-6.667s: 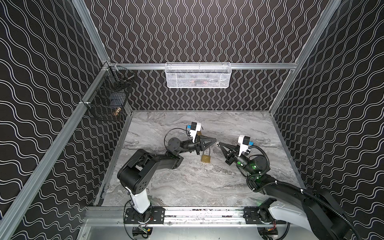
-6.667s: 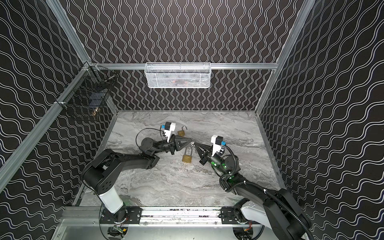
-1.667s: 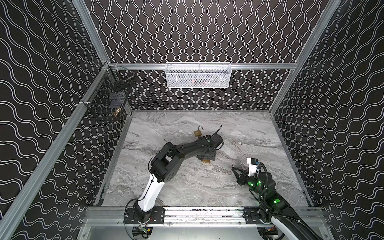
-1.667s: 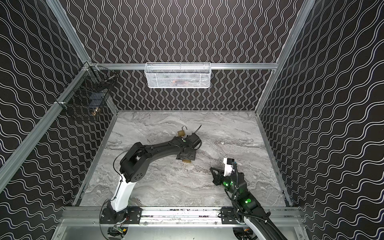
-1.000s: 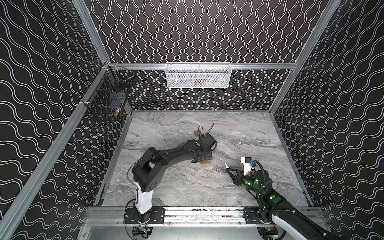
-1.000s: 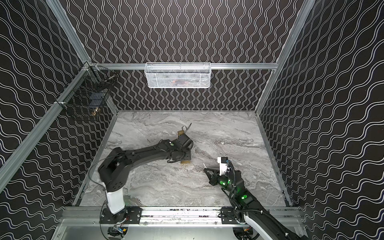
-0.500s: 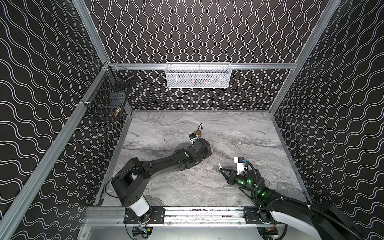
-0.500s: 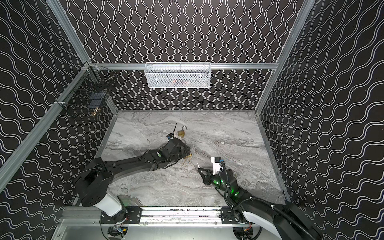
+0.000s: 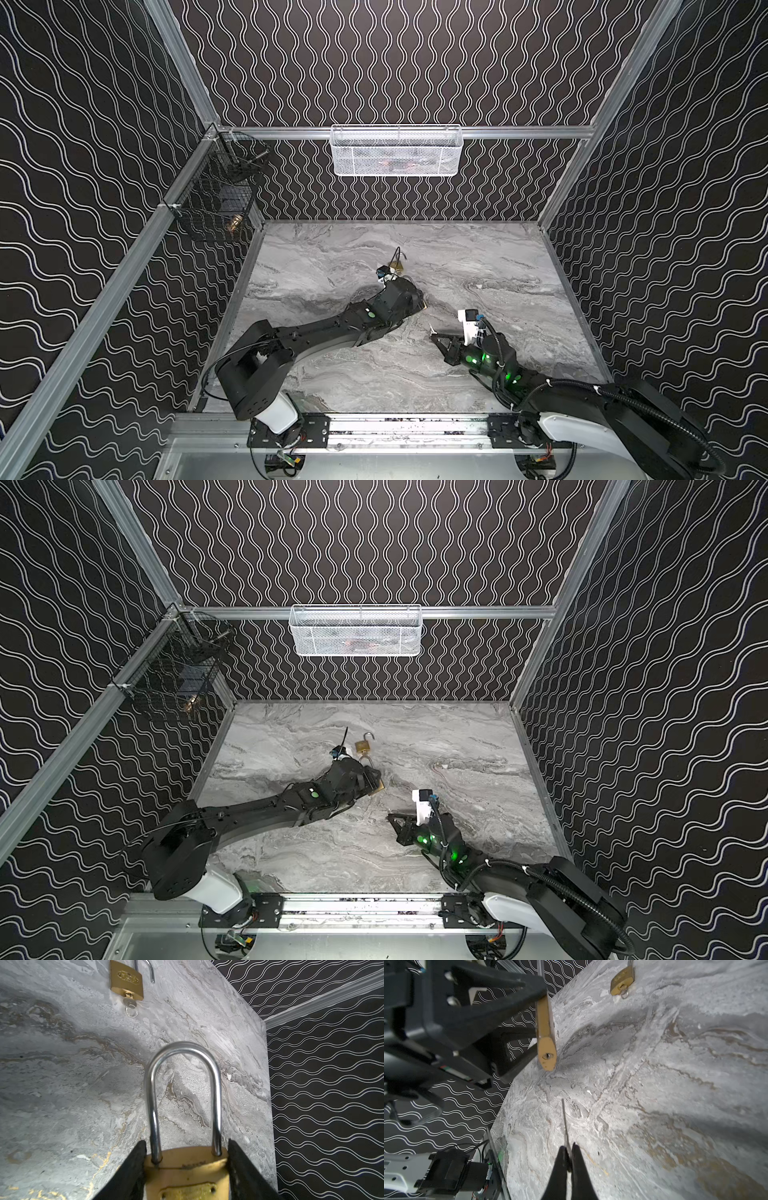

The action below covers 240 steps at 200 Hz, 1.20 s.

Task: Unlock with the key
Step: 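Insert the key into the padlock bottom with the right gripper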

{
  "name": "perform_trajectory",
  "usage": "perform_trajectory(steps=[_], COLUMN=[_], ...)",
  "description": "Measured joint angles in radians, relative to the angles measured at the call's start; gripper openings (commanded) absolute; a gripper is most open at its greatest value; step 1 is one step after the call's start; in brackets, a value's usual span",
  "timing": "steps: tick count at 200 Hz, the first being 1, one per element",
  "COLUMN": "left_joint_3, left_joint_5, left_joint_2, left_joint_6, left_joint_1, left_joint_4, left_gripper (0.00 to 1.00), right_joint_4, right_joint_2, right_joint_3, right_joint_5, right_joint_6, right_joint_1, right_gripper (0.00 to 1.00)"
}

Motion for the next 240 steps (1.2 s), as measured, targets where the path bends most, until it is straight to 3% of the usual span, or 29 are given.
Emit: perform_trajectory(steps=[134, 240], left_joint_3=[0.012, 0.012], left_joint_5=[-0.036, -0.034], left_joint_2=[0.011, 0.023], left_joint_6=[0.034, 0.034], left_joint_1=[-0.043, -0.047], left_joint_4=[0.005, 0.009], left_gripper=[0.43, 0.43], right_joint_4=[-0.192, -0.211], right_joint_2=[0.013, 0.02], right_joint_3=[0.137, 0.153], right_joint_5=[0.058, 0.074], right_joint_6=[0.0, 0.0], right_joint_1=[0.0, 0.0], right_gripper=[0.0, 0.0])
